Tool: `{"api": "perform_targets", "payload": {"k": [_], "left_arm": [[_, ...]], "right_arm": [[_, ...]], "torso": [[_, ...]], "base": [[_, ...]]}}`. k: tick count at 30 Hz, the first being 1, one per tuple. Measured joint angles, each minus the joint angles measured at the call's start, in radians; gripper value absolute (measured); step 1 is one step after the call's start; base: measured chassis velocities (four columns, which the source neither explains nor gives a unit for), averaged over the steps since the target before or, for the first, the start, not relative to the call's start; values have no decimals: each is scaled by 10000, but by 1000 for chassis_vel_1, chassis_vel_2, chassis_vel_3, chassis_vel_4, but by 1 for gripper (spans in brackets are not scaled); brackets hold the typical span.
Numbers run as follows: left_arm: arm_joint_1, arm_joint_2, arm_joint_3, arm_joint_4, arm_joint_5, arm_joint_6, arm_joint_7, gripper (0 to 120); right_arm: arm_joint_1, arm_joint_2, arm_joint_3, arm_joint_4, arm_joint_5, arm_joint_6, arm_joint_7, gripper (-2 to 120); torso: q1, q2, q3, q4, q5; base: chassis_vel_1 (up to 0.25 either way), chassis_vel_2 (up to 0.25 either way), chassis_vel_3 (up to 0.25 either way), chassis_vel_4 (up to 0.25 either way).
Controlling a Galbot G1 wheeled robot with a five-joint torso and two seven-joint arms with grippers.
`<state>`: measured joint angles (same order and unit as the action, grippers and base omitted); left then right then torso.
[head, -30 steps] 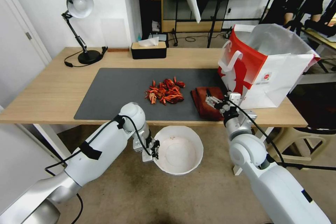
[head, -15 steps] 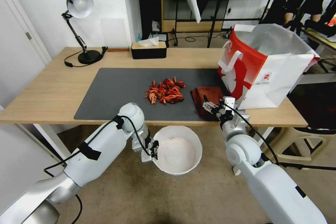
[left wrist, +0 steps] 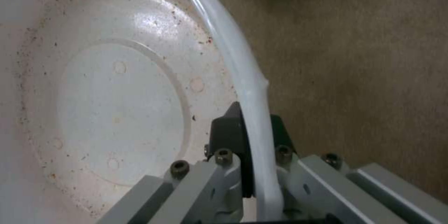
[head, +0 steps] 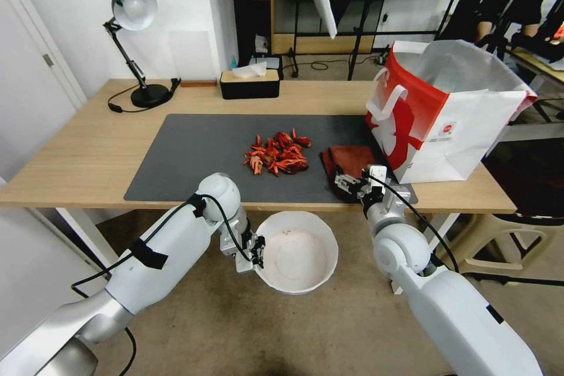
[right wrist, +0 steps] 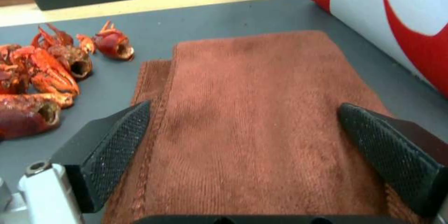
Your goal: Sweep shrimp from table into container with towel, then put container into takeout bag.
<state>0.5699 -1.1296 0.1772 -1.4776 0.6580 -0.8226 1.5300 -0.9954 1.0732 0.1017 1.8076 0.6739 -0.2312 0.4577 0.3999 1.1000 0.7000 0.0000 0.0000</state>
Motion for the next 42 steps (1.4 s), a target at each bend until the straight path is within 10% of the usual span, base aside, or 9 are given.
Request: {"api": "perform_targets", "payload": {"k": [17, 42], "left_arm": [[79, 12, -70, 2, -105, 0, 0, 0], [72, -27, -112, -10, -178, 0, -2, 0]], "right_arm": [[-56, 49, -7, -156, -195, -52, -5, 98], [-166, -146, 50, 149, -146, -198, 164, 8]], "torso": [[-1, 1, -1, -1, -1], [2, 0, 1, 1, 2]], "base": [[0, 0, 0, 0], [0, 0, 0, 0]]}}
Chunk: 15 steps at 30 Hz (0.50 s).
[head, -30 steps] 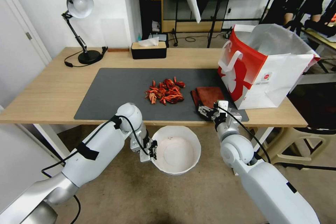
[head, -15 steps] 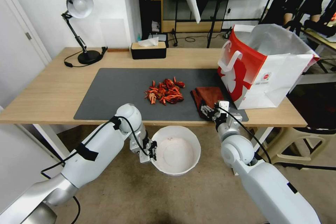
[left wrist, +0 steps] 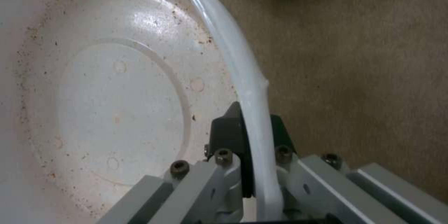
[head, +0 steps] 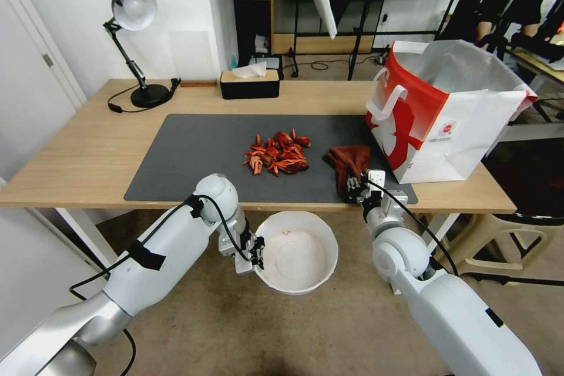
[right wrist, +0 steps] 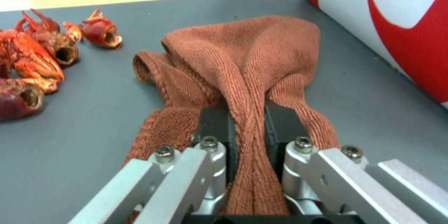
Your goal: Sweep shrimp from table into container with towel, then put container into takeout bag.
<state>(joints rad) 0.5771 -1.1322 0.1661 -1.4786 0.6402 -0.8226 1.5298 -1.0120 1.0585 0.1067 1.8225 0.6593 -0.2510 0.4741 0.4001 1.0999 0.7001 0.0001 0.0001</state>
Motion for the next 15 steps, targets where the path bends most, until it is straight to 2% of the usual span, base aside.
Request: {"api": "perform_targets", "payload": {"k": [8, 15], "left_arm": [[8, 15, -15, 22, -28, 0, 0, 0], [96, 154, -78, -43, -48, 0, 0, 0]], "right_arm": [[6, -87, 202, 286, 228, 17, 51, 7], [430, -645, 287, 842, 807, 354, -372, 7]], "torso": [[0, 0, 0, -1, -1], [-1, 0, -1, -2, -1]], "base": [[0, 0, 0, 0], [0, 0, 0, 0]]}}
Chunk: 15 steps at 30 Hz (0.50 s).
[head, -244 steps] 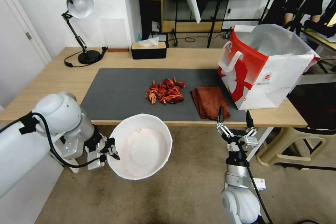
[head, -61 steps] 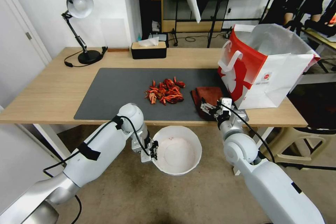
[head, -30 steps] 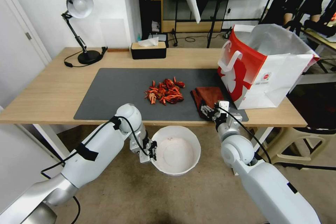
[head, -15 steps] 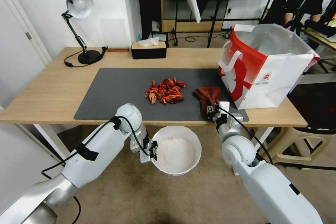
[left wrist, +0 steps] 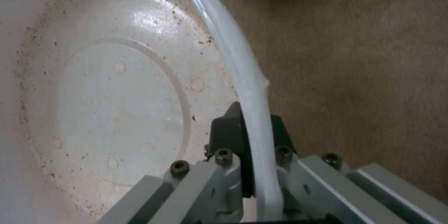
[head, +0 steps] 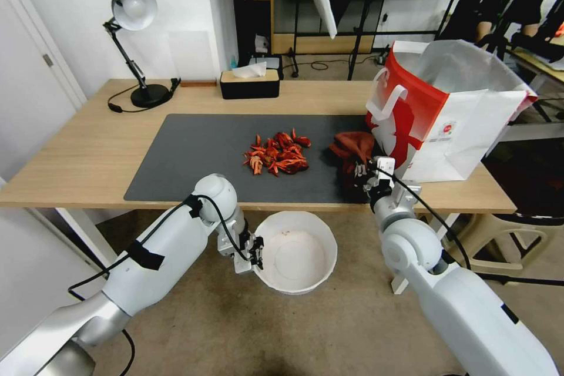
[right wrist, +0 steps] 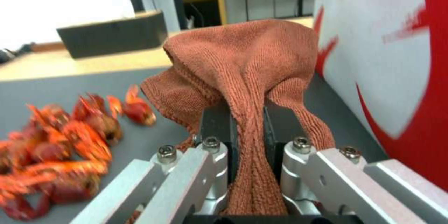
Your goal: Sweep shrimp from table into container with towel, then put container into takeout bag.
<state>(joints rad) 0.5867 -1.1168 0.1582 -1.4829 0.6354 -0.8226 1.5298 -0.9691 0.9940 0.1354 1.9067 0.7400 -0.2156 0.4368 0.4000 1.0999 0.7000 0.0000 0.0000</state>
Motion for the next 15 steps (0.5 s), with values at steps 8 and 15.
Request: {"api": "perform_targets", "payload": {"k": [8, 15], "left_arm": [[77, 163, -52, -99, -25, 0, 0, 0], [109, 272, -161, -167, -32, 0, 1, 0]], "right_arm": [[707, -462, -162, -164, 617, 336, -662, 7], [1792, -996, -338, -669, 1656, 734, -2151, 7]], "torso": [[0, 0, 0, 1, 0], [1, 0, 0, 1, 0]], "base": [[0, 0, 0, 0], [0, 0, 0, 0]]}}
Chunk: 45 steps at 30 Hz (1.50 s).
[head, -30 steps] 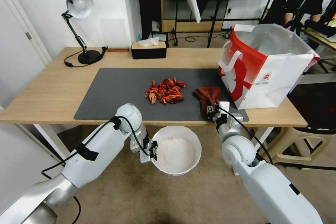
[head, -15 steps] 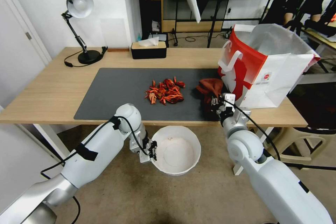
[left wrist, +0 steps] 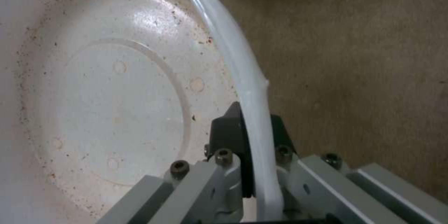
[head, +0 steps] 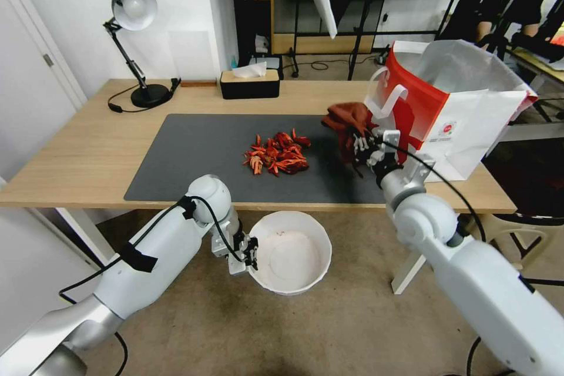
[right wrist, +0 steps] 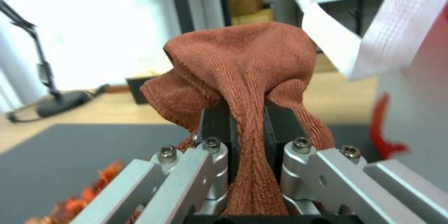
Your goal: Sweep shrimp from table into container with towel, then put container into takeout bag.
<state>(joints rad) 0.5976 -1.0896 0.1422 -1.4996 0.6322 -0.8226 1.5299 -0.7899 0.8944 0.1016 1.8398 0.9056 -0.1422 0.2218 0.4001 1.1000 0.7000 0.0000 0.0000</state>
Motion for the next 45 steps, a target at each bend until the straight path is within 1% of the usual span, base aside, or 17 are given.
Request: {"api": "perform_targets", "payload": {"k": [2, 5, 6, 11, 15, 17, 19, 20, 22, 27, 31, 36, 40, 41, 43, 45], "left_arm": [[24, 22, -35, -24, 2, 0, 1, 0], [34, 26, -55, -28, 9, 0, 1, 0], [36, 32, -74, -37, 33, 0, 1, 0], [17, 62, -77, -46, 66, 0, 2, 0], [-82, 162, -62, -123, 88, 0, 3, 0], [-315, 343, 20, -197, 25, 0, 5, 0], [-458, 597, 45, -275, -77, 0, 6, 0], [-458, 597, 45, -275, -77, 0, 6, 0], [-461, 804, 12, -355, -173, 0, 7, 0], [-319, 998, -87, -500, -274, 0, 7, 0], [-134, 1217, -213, -733, -360, 0, 7, 0], [-52, 1313, -282, -853, -416, 0, 7, 0], [37, 1365, -359, -947, -459, 0, 7, 0], [37, 1365, -359, -947, -459, 0, 7, 0], [101, 1367, -396, -961, -481, 0, 7, 0], [123, 1367, -414, -965, -486, 0, 7, 0]], "right_arm": [[445, -186, -105, -215, 361, 30, -443, 7], [716, -289, -193, -372, 551, 37, -658, 7], [973, -384, -284, -540, 725, 42, -908, 7], [1257, -486, -383, -751, 878, 42, -1190, 7], [1569, -566, -519, -1050, 974, 37, -1390, 7], [1915, -606, -731, -1547, 1092, 36, -1765, 7], [2360, -613, -1085, -2175, 1374, 47, -2356, 7], [2360, -613, -1085, -2175, 1374, 47, -2356, 7], [2716, -560, -1354, -2665, 1618, 102, -3023, 7], [3073, -395, -1674, -3033, 1796, 129, -3254, 7], [3719, -90, -2154, -3641, 1840, 145, -3424, 7], [4342, 128, -2599, -4236, 1869, 199, -3741, 7], [5110, 388, -3103, -5171, 1974, 220, -4402, 7], [5110, 388, -3103, -5171, 1974, 220, -4402, 7], [5437, 540, -3300, -5710, 2036, 159, -4742, 7], [5525, 593, -3363, -5881, 2036, 130, -4847, 7]], "torso": [[0, 0, 0, 0, -1], [0, 0, 0, 0, -1], [0, 0, 0, 0, -1], [-2, 0, 0, 0, -2], [-1, 0, 0, 0, -1], [-1, 0, 0, -2, 0], [-1, 0, 0, -1, 0], [-1, 0, 0, -1, 0], [-1, -1, 0, 0, -2], [-1, 0, 0, 0, -2], [-1, 0, 0, 1, -1], [-1, 0, -1, 0, -3], [-1, 0, 0, 1, -2], [-1, 0, 0, 1, -2], [0, 0, 0, 0, -1], [-1, 0, 0, -1, -3]], "base": [[0, 0, 0, 0], [0, 0, 0, 0], [0, 0, 0, 0], [0, 0, 0, 0], [0, 0, 0, 0], [0, 0, 0, 0], [0, 0, 0, 0], [0, 0, 0, 0], [0, 0, 0, 0], [0, 0, 0, 0], [0, 0, 0, 0], [0, 0, 0, 0], [0, 0, 0, 0], [0, 0, 0, 0], [0, 0, 0, 0], [0, 0, 0, 0]]}}
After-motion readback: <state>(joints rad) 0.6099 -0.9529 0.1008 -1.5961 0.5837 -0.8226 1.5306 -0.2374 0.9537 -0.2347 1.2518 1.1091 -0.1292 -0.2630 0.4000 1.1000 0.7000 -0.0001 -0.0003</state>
